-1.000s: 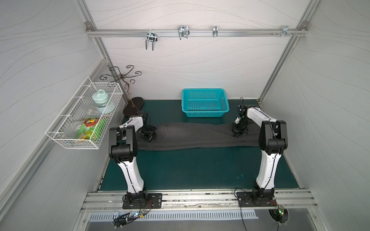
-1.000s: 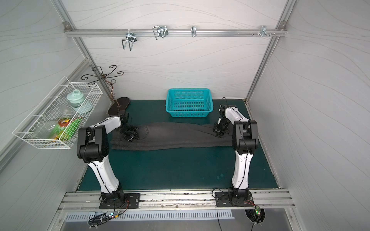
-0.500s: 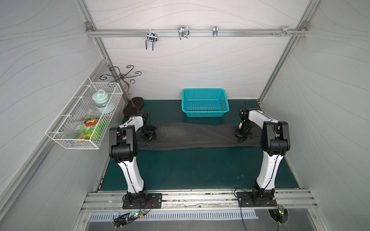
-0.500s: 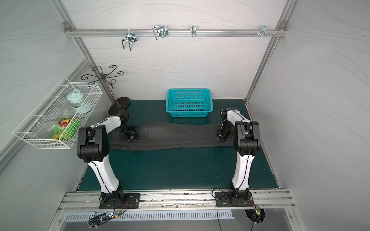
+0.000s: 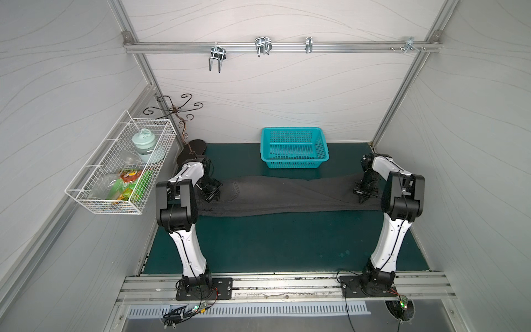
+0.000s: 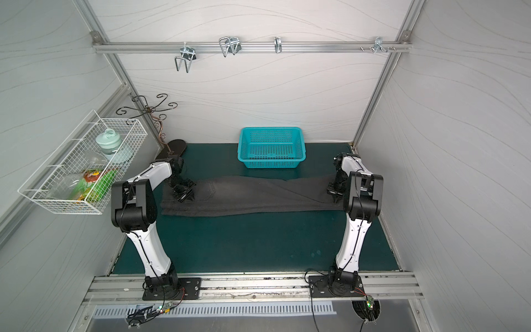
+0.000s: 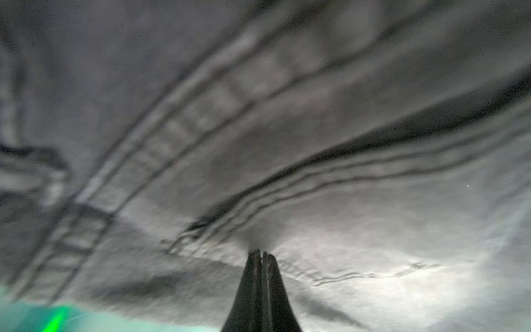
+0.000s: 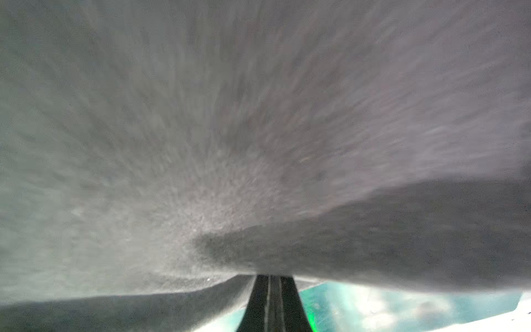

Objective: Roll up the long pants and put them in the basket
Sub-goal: Fold the long pant at the center of the board.

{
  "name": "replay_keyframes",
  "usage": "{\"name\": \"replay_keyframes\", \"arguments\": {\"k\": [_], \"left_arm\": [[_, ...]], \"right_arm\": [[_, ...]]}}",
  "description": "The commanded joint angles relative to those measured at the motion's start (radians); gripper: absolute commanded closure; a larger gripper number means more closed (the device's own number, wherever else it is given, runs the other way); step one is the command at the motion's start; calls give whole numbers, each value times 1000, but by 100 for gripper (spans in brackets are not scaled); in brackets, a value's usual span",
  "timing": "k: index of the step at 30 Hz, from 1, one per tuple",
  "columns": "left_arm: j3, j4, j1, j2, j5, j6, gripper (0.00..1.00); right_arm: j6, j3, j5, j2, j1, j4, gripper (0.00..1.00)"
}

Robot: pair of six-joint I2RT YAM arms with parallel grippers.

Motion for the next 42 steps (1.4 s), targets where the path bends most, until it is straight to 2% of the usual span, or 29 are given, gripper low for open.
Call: {"name": "replay_keyframes", "arguments": {"k": [1, 9, 15, 22, 29, 35, 42], "left_arm": [[-9, -61, 4, -65, -14, 30, 100], [-101, 29, -3, -165, 92, -54, 100], [-157, 86, -19, -165, 134, -101, 100], [-157, 63, -14, -132, 34, -90, 100], [-162, 59, 3, -92, -2, -93, 100], [-173, 13, 54, -98, -32, -56, 100], [-201, -37, 187, -112, -21, 29, 100]], "right_arm": [[34, 9, 52, -57, -6, 8, 100], [26, 24, 41, -112, -4, 14, 100], [22, 61, 63, -84, -16, -3, 100], [39, 113, 59, -32, -41, 5, 100], [47, 158, 46, 58, -56, 6, 100], [69, 169, 20, 158, -81, 28, 100], [78, 270, 29, 256, -134, -3, 100]]}}
